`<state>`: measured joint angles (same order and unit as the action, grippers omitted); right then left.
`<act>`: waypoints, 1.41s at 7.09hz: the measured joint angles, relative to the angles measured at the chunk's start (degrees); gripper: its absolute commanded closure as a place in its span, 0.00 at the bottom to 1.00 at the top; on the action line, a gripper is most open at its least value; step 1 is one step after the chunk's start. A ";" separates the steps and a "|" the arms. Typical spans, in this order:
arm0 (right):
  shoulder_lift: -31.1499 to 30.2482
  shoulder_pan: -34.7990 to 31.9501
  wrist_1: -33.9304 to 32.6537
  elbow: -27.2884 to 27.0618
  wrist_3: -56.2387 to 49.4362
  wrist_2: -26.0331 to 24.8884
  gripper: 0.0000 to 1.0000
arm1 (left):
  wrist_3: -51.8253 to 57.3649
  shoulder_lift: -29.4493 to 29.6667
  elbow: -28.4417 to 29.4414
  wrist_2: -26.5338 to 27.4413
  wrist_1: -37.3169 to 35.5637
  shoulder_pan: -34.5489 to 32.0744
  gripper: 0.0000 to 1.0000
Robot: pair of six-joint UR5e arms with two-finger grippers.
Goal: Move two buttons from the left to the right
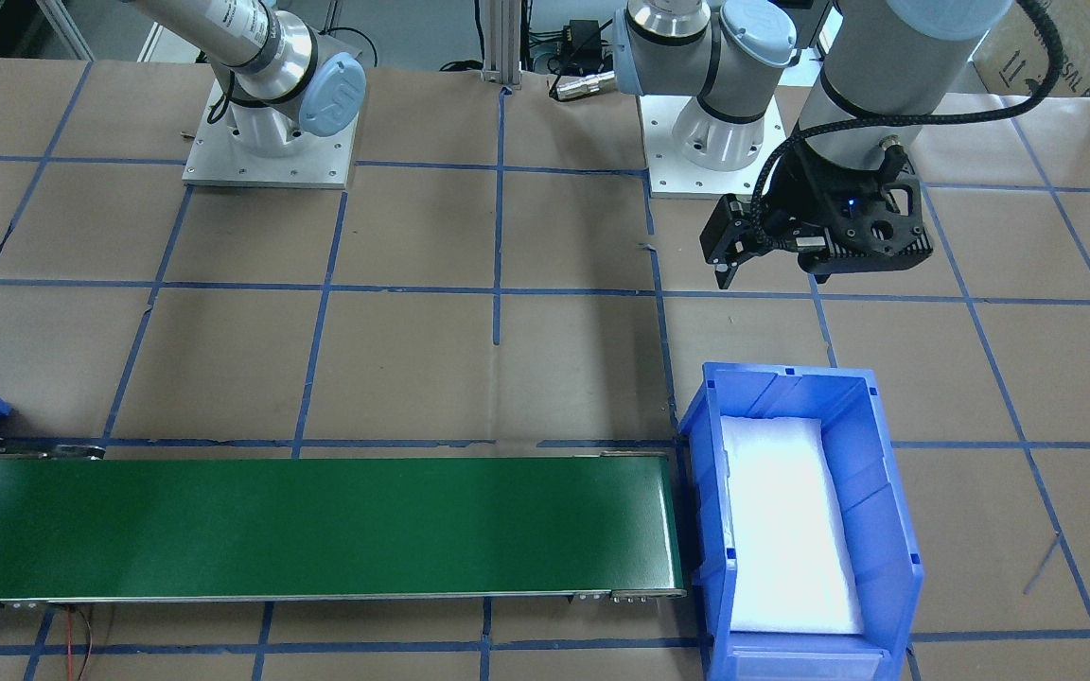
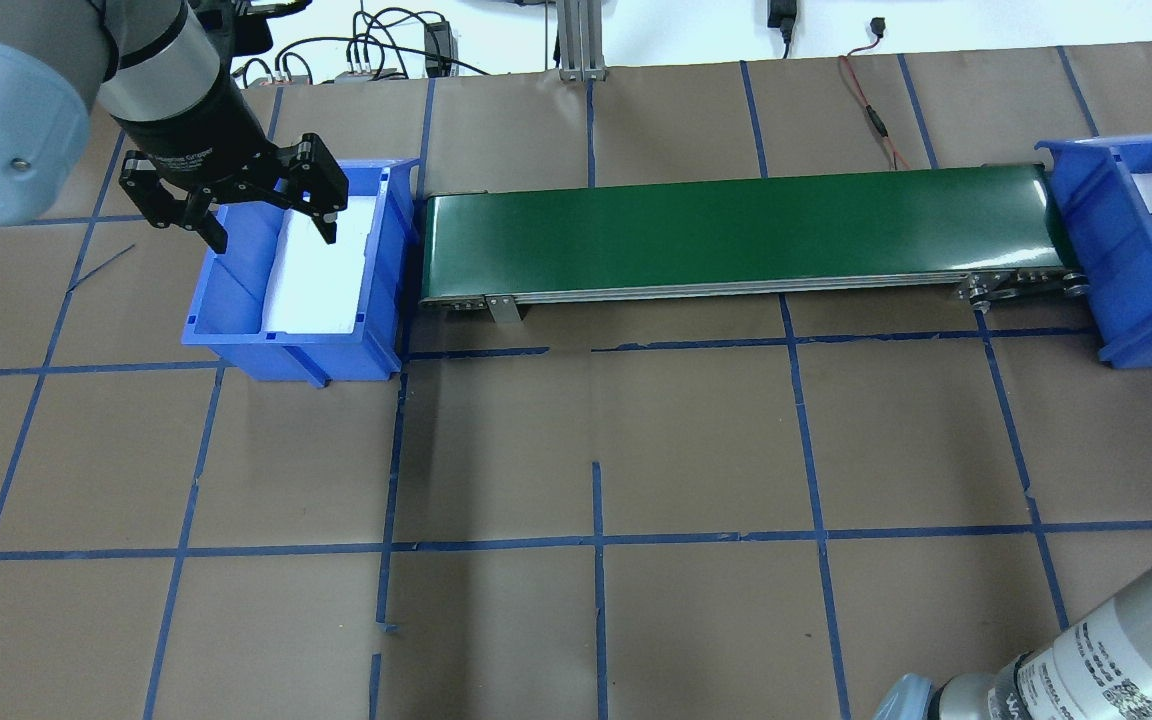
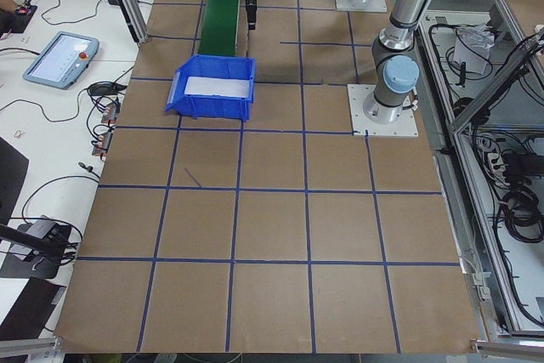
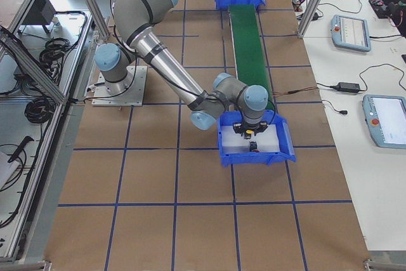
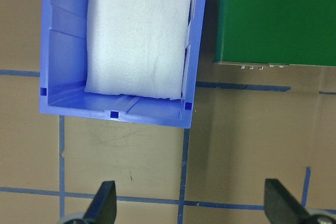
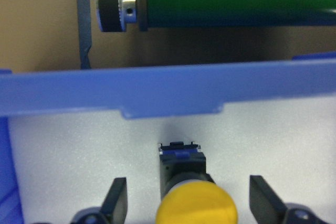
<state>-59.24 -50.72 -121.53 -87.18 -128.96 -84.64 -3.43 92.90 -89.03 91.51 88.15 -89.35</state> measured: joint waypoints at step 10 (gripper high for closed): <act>-29.17 -24.09 32.91 1.70 65.01 -6.90 0.00 | -0.16 0.00 0.00 -0.02 -0.04 -0.07 0.00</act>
<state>-88.41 -74.81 -88.62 -85.48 -63.95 -91.54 -3.59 92.90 -89.03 91.49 88.11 -89.42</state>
